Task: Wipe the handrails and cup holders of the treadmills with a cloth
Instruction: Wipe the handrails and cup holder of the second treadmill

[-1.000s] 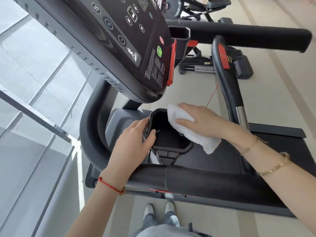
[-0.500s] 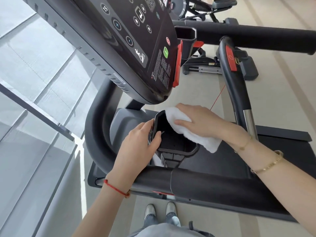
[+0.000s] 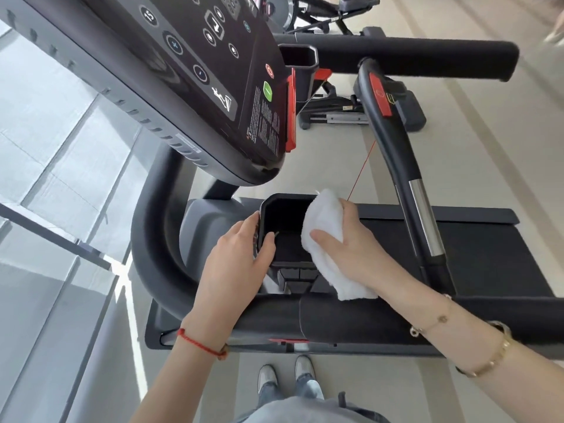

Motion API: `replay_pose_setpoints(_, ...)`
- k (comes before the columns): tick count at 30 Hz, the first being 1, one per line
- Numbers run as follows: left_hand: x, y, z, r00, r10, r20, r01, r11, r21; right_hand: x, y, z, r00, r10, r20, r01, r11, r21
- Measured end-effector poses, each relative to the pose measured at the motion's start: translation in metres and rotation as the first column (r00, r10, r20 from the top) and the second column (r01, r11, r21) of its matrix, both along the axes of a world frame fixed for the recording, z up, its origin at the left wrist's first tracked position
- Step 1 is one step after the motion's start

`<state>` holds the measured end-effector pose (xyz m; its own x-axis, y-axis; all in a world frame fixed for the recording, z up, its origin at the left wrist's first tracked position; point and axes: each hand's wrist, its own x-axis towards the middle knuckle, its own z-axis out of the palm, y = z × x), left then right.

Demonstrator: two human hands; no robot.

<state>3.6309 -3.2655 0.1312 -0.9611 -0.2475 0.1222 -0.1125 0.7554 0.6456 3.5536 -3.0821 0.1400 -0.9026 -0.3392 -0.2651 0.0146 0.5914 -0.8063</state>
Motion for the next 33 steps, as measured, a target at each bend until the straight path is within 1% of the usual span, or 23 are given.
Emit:
replay_pose_setpoints(2, 0.0, -0.001, 0.0, 1.0, -0.012, -0.006, 0.012, 1.0, 0.001, -0.019, -0.009, 0.007, 0.999, 0.02, -0.04, -0.016, 0.996, 0.093)
replay_pose_setpoints(4, 0.0, -0.001, 0.0, 1.0, -0.018, -0.004, 0.018, 1.0, 0.005, -0.031, -0.016, 0.012, 0.998, 0.031, -0.063, -0.023, 0.991, 0.136)
replay_pose_setpoints(6, 0.0, -0.002, 0.0, 1.0, -0.022, -0.002, 0.022, 1.0, 0.009, -0.023, -0.014, 0.011, 0.999, 0.006, -0.051, 0.0, 0.993, 0.115)
replay_pose_setpoints(10, 0.0, -0.001, 0.001, 1.0, -0.016, -0.012, 0.017, 1.0, 0.017, 0.014, 0.005, 0.0, 0.996, -0.023, 0.085, 0.024, 1.0, -0.01)
replay_pose_setpoints(12, 0.001, -0.001, 0.001, 1.0, -0.01, -0.005, 0.01, 1.0, 0.014, 0.008, 0.007, 0.0, 0.992, 0.001, 0.125, -0.001, 1.0, 0.002)
replay_pose_setpoints(13, 0.001, -0.001, 0.002, 1.0, -0.004, -0.002, 0.004, 1.0, 0.012, -0.001, 0.005, 0.001, 0.994, 0.021, 0.107, -0.025, 0.999, 0.042)
replay_pose_setpoints(15, 0.002, -0.001, 0.003, 1.0, 0.009, -0.001, -0.009, 1.0, 0.004, -0.025, 0.0, 0.007, 0.993, 0.116, -0.006, -0.114, 0.981, 0.158)
replay_pose_setpoints(16, 0.003, -0.001, 0.003, 1.0, 0.015, -0.001, -0.015, 1.0, 0.0, -0.037, -0.004, 0.012, 0.972, 0.216, -0.089, -0.191, 0.956, 0.223)
replay_pose_setpoints(17, 0.003, -0.001, 0.004, 1.0, 0.019, -0.003, -0.019, 1.0, -0.003, -0.049, -0.009, 0.016, 0.93, 0.334, -0.155, -0.283, 0.917, 0.282)
replay_pose_setpoints(18, 0.003, 0.0, 0.005, 1.0, 0.026, -0.006, -0.026, 1.0, -0.003, -0.059, -0.014, 0.019, 0.876, 0.444, -0.187, -0.371, 0.87, 0.326)
replay_pose_setpoints(20, 0.003, 0.0, 0.005, 0.999, 0.043, -0.009, -0.043, 0.999, 0.003, -0.075, -0.027, 0.022, 0.787, 0.588, -0.186, -0.492, 0.781, 0.385)
replay_pose_setpoints(22, 0.003, 0.001, 0.006, 0.998, 0.066, -0.015, -0.065, 0.998, 0.013, -0.083, -0.04, 0.023, 0.719, 0.667, -0.197, -0.545, 0.716, 0.437)
replay_pose_setpoints(23, 0.003, 0.001, 0.006, 0.997, 0.078, -0.017, -0.078, 0.997, 0.014, -0.084, -0.047, 0.023, 0.695, 0.689, -0.206, -0.56, 0.698, 0.446)
replay_pose_setpoints(25, 0.003, 0.001, 0.006, 0.995, 0.096, -0.021, -0.096, 0.995, -0.001, -0.084, -0.053, 0.022, 0.679, 0.7, -0.221, -0.566, 0.691, 0.45)
replay_pose_setpoints(27, 0.003, 0.001, 0.006, 0.995, 0.099, -0.016, -0.1, 0.995, -0.017, -0.083, -0.047, 0.021, 0.697, 0.68, -0.228, -0.536, 0.705, 0.465)
replay_pose_setpoints(28, 0.003, 0.001, 0.007, 0.995, 0.096, -0.01, -0.097, 0.995, -0.019, -0.082, -0.04, 0.02, 0.725, 0.653, -0.219, -0.513, 0.724, 0.461)
replay_pose_setpoints(31, 0.002, 0.0, 0.006, 0.996, 0.085, 0.004, -0.085, 0.996, -0.024, -0.076, -0.014, 0.017, 0.857, 0.494, -0.145, -0.425, 0.838, 0.341)
replay_pose_setpoints(33, 0.001, 0.0, 0.005, 0.997, 0.081, -0.002, -0.081, 0.996, -0.045, -0.066, -0.003, 0.014, 0.914, 0.391, -0.107, -0.352, 0.897, 0.265)
